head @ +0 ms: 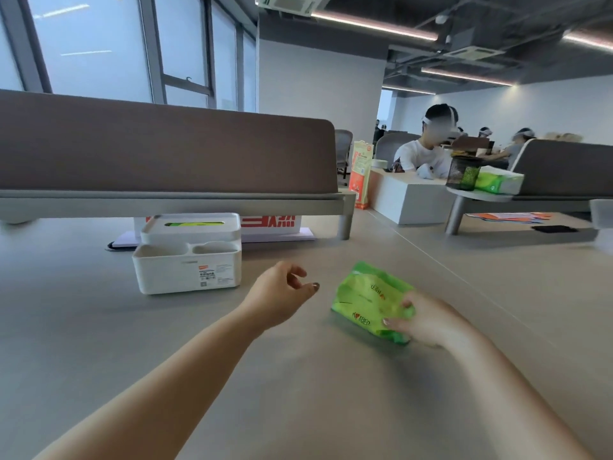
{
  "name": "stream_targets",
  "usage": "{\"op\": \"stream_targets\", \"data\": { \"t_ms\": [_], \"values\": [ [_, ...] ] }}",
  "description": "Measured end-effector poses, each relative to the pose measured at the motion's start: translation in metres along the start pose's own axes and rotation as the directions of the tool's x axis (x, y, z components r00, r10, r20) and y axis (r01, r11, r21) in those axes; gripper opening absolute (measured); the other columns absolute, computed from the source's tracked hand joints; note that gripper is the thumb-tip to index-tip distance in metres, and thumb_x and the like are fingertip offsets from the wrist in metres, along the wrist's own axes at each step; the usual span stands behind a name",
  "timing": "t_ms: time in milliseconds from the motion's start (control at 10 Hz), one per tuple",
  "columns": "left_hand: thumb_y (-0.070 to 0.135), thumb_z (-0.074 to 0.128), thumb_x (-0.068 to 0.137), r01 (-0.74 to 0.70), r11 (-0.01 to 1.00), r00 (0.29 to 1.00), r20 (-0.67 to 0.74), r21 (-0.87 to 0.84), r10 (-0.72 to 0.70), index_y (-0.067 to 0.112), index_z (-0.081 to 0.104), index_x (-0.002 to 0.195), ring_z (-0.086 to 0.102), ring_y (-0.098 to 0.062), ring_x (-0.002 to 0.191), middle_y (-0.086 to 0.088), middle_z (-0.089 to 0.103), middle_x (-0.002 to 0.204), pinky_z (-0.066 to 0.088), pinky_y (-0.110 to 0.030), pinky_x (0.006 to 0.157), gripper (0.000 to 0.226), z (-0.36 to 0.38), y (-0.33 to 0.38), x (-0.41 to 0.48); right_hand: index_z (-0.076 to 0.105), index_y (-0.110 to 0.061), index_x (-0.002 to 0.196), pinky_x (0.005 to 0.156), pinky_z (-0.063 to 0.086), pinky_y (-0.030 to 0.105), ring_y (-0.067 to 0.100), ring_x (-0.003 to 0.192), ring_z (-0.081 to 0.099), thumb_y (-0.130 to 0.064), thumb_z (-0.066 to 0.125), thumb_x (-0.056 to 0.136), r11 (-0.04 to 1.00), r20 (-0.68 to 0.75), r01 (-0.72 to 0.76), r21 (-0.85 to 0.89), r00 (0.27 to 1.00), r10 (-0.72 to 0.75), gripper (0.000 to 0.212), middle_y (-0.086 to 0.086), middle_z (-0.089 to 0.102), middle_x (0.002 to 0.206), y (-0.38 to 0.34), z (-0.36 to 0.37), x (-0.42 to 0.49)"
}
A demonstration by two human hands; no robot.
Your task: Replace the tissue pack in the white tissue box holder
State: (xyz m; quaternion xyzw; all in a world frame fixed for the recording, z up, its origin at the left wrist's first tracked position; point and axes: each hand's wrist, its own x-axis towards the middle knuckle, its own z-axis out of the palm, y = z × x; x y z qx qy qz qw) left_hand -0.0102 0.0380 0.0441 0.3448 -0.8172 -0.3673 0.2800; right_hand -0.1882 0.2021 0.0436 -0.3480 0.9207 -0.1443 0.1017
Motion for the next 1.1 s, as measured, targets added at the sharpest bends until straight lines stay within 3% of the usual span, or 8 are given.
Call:
{"op": "stream_targets", "data": {
  "t_ms": [100,300,400,500,600,800,1000,1100],
  "values": [
    [0.032,0.066,0.083,0.015,0.999,0.999,-0.039,-0.033,-0.017,0.016,0.059,0.112,0.054,-0.013,0.077,0.002,0.058,0.091,0.044,-0.02,0.058,0.034,-0.014,-0.007,-0.002,0.052,-0.024,0.089,0.065,0.04,0.028,0.023,0.082,0.054,-0.036,0.066,0.082,0.993,-0.048,0.111,0.047,0.993,-0.109,0.02,0.002,0.057,0.089,-0.014,0.002,0.006],
    [0.027,0.063,0.086,0.043,0.994,0.978,-0.197,-0.101,-0.063,0.017,0.058,0.112,0.054,-0.008,0.074,0.003,0.062,0.095,0.039,-0.021,0.054,0.028,-0.064,-0.031,-0.003,0.053,-0.019,0.084,0.069,0.042,0.029,0.027,0.082,0.057,-0.025,0.065,0.083,0.928,-0.246,0.253,0.275,0.951,-0.186,0.013,0.007,0.057,0.085,-0.067,0.007,0.037],
    [0.025,0.062,0.087,0.07,0.99,0.958,-0.267,-0.126,-0.102,0.018,0.058,0.11,0.056,-0.01,0.076,0.003,0.063,0.094,0.039,-0.022,0.054,0.024,-0.091,-0.047,-0.005,0.056,-0.014,0.087,0.07,0.057,0.041,0.031,0.07,0.067,-0.018,0.062,0.085,0.806,-0.26,0.233,0.544,0.96,-0.102,0.007,0.013,0.067,0.079,-0.106,0.021,0.056],
    [0.024,0.061,0.088,0.098,0.987,0.941,-0.312,-0.127,-0.133,0.018,0.058,0.109,0.057,-0.01,0.076,0.008,0.061,0.089,0.039,-0.023,0.056,0.022,-0.112,-0.065,-0.012,0.057,-0.003,0.102,0.049,0.056,0.023,0.016,0.054,0.06,-0.009,0.054,0.09,0.606,-0.142,0.154,0.78,0.988,-0.068,0.014,0.015,0.064,0.083,-0.149,0.04,0.069],
    [0.022,0.062,0.087,0.121,0.984,0.922,-0.354,-0.128,-0.16,0.017,0.059,0.108,0.058,-0.011,0.075,0.01,0.06,0.086,0.041,-0.023,0.058,0.022,-0.127,-0.08,-0.018,0.053,-0.007,0.109,0.067,0.059,0.029,0.022,0.074,0.064,-0.007,0.053,0.089,0.525,-0.059,0.103,0.845,0.993,-0.099,0.02,0.019,0.063,0.104,-0.184,0.063,0.077],
    [0.022,0.062,0.087,0.157,0.976,0.891,-0.404,-0.153,-0.207,0.017,0.059,0.109,0.057,-0.009,0.073,0.012,0.059,0.085,0.04,-0.023,0.057,0.022,-0.142,-0.1,-0.021,0.043,-0.007,0.132,0.092,0.052,0.045,0.032,0.106,0.061,-0.011,0.057,0.083,0.674,0.018,0.118,0.729,0.981,-0.192,0.051,0.017,0.061,0.119,-0.217,0.093,0.085],
    [0.023,0.062,0.087,0.156,0.975,0.905,-0.374,-0.158,-0.205,0.018,0.06,0.108,0.056,-0.008,0.072,0.012,0.059,0.084,0.04,-0.021,0.057,0.022,-0.142,-0.106,-0.023,0.042,-0.012,0.131,0.091,0.051,0.045,0.031,0.107,0.058,-0.017,0.063,0.081,0.76,-0.009,0.144,0.633,0.984,-0.179,0.055,0.014,0.056,0.124,-0.209,0.094,0.085],
    [0.022,0.062,0.087,0.108,0.97,0.898,-0.397,-0.218,-0.19,0.02,0.06,0.106,0.056,-0.008,0.072,0.012,0.06,0.084,0.041,-0.02,0.058,0.019,-0.154,-0.096,-0.024,0.041,-0.014,0.127,0.071,0.05,0.035,0.017,0.082,0.059,-0.009,0.06,0.081,0.726,-0.088,0.177,0.665,0.983,-0.159,0.05,0.008,0.06,0.103,-0.203,0.079,0.079]
  ]
}}
